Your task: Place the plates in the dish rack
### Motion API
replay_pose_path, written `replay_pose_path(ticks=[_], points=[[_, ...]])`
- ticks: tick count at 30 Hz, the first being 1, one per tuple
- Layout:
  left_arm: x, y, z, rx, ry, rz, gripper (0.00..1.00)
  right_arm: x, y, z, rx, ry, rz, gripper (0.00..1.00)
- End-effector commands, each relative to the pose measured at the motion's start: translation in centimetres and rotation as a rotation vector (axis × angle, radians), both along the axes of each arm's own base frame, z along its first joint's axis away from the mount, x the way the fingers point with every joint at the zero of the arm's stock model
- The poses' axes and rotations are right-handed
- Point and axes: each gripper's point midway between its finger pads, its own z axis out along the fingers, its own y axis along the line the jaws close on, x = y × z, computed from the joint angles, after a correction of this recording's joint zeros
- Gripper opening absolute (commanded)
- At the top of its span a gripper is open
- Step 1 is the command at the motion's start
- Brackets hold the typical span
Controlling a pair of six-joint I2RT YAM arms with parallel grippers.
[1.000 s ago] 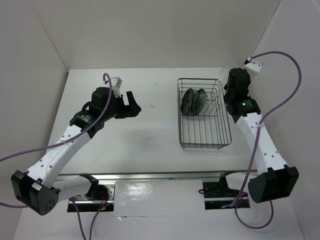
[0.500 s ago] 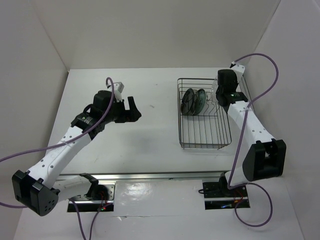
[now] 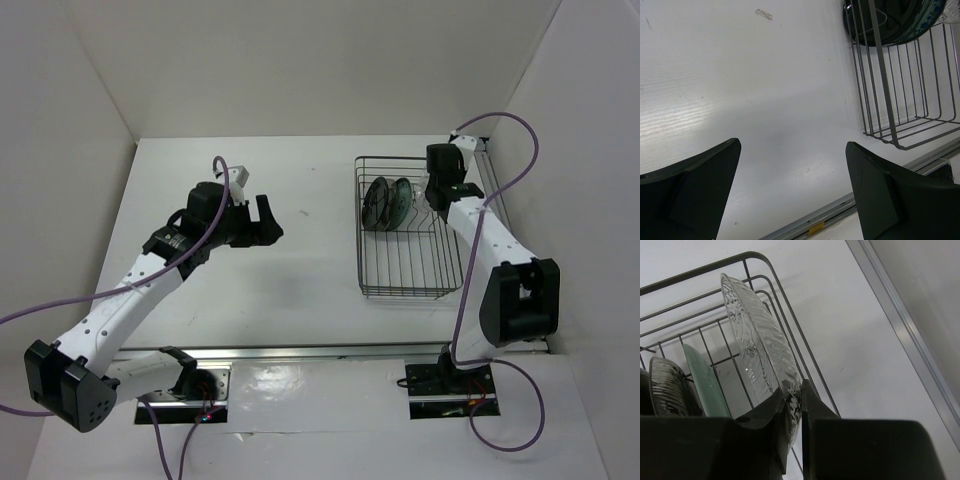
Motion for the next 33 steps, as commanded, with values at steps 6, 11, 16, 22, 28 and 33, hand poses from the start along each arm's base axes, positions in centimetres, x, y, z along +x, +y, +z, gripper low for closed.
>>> replay_pose_path(ticks=[6,11,16,22,28,33], points=[[-0.1,-0.3,1.1,-0.023,-0.037,-0.023,1.0,0.2,0.2,-0.7,-0.003,-0.01,0.004,0.33],[-0.2,-0.4,1.1,-0.027,-0.035,-0.031,1.0,0.2,-0.2,-0.9,-0.014,-0.008,-0.025,0.61],[-0.2,-0.4,1.1,-0.027,-0.035,-0.031,1.0,0.3,-0.1,0.2,-0.008,-0.023,-0.048,0.8],[0.3,-0.1,0.4,-0.003,-0.026,-0.004,1.0,-0.2,-0.1,5.8,0.023,-0.131,-0.057,1.0],[0.7,0.6,1.6,0.025,-0.05,0.024,1.0,-3.1,3.2,10.9,0.108,-0.211,0.08,1.0],[-0.1,2.1,3.7,0.091,-0.077,0.034,1.0,-8.5,6.4,10.3,0.104,-0.147,0.187,1.0]])
